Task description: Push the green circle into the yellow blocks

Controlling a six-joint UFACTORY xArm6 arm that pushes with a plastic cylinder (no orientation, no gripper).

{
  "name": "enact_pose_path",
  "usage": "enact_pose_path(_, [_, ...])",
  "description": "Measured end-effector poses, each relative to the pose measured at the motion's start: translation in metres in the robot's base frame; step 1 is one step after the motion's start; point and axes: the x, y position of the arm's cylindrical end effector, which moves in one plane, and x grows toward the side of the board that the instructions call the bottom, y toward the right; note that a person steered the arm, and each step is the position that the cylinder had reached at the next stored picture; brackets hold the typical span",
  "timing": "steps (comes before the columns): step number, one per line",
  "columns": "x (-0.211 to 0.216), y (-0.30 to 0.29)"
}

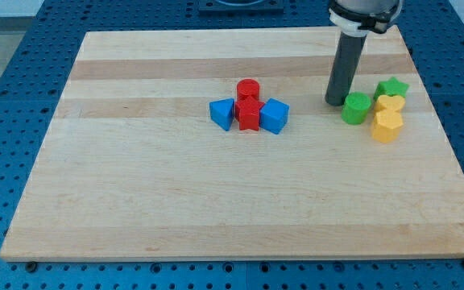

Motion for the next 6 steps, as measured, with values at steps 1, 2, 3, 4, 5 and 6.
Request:
enact_pose_path(1, [0.000, 0.000])
enact_pose_path(2, [0.000, 0.000])
enact_pose_path(3, [-0.001, -0.001])
enact_pose_path(4, [0.001, -0.011])
enact_pose_path(5, [0.012, -0.013])
enact_pose_path(6, [0.015, -0.013])
